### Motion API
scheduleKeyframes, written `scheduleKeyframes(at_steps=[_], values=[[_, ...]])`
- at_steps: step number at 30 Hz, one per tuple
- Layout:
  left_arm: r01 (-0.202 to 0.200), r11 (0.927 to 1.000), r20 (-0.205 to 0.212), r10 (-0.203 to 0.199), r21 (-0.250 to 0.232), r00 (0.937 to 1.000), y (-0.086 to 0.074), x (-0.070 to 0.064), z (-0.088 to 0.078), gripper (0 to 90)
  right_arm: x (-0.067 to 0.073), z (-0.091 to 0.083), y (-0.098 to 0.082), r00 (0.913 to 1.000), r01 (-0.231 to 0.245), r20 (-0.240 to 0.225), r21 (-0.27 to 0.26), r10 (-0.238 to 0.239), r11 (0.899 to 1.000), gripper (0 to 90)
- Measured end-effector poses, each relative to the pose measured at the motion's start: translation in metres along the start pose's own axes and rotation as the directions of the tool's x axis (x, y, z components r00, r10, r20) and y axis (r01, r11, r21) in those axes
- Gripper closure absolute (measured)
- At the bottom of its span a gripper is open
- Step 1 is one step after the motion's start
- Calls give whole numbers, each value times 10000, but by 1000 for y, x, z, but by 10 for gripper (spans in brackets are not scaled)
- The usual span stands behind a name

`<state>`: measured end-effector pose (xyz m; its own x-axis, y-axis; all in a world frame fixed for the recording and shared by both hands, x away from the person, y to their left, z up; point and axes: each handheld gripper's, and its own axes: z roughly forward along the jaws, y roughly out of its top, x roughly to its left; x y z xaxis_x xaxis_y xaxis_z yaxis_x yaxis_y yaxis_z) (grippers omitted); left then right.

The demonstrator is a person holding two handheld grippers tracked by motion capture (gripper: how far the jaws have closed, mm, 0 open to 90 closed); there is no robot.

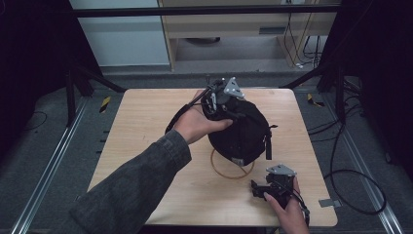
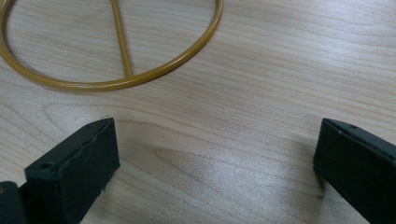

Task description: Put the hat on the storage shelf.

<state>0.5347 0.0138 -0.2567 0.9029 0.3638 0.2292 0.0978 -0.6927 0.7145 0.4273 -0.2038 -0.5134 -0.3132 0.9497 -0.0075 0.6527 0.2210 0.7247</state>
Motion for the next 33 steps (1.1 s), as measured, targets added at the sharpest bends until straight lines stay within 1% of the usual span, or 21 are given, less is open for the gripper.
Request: scheduleKeyframes(at_steps=[6, 9, 10, 16, 17, 18, 19, 20, 23, 24, 27, 28, 33], values=[[81, 9999, -222, -83, -86, 9997, -3, -1, -4, 439, 0, 0, 0, 10000, -2, 0, 1, 2, 10000, 4], [25, 9999, -283, -28, -105, 9996, -5, -2, -5, 411, 0, 0, 0, 10000, -2, -1, -1, 2, 10000, 4], [2, 9999, -362, -7, -126, 9993, -5, -2, -6, 401, 0, 0, 0, 10000, 0, -1, 0, 0, 10000, 4], [140, 9994, -437, -154, -322, 9989, -8, -3, -11, 331, 0, 0, 0, 10000, -4, -1, -3, 4, 10000, 4], [144, 9992, -435, -160, -368, 9989, -9, -3, -12, 331, 0, 0, 0, 10000, -4, -1, -3, 4, 10000, 4], [264, 9985, -325, -279, -470, 9991, -9, -3, -14, 296, 0, 0, 0, 10000, -5, -1, -1, 5, 10000, 4], [264, 9985, -325, -279, -470, 9991, -9, -3, -14, 280, 0, 0, 0, 10000, -5, -1, -1, 5, 10000, 4], [444, 9965, 58, -441, -703, 9990, -10, -3, -15, 265, 0, 0, 0, 10000, -5, -1, 1, 5, 10000, 4], [442, 9964, 70, -438, -727, 9990, -11, -3, -17, 215, 0, 0, 0, 10000, 0, -2, -3, 0, 10000, 4], [570, 9956, 172, -559, -744, 9983, -14, -4, -18, 198, 0, 0, 0, 10000, -8, -4, 2, 8, 10000, 4], [619, 9954, 200, -606, -725, 9980, -16, -5, -20, 161, 0, 0, 0, 10000, -10, 0, 0, 10, 10000, 4], [707, 9948, 379, -681, -726, 9970, -17, -7, -21, 150, 0, 0, 0, 10000, -12, 1, 0, 12, 10000, 4], [638, 9960, 468, -609, -628, 9970, -21, -12, -23, 124, 0, 0, 0, 10000, -14, 2, 2, 14, 10000, 4]])
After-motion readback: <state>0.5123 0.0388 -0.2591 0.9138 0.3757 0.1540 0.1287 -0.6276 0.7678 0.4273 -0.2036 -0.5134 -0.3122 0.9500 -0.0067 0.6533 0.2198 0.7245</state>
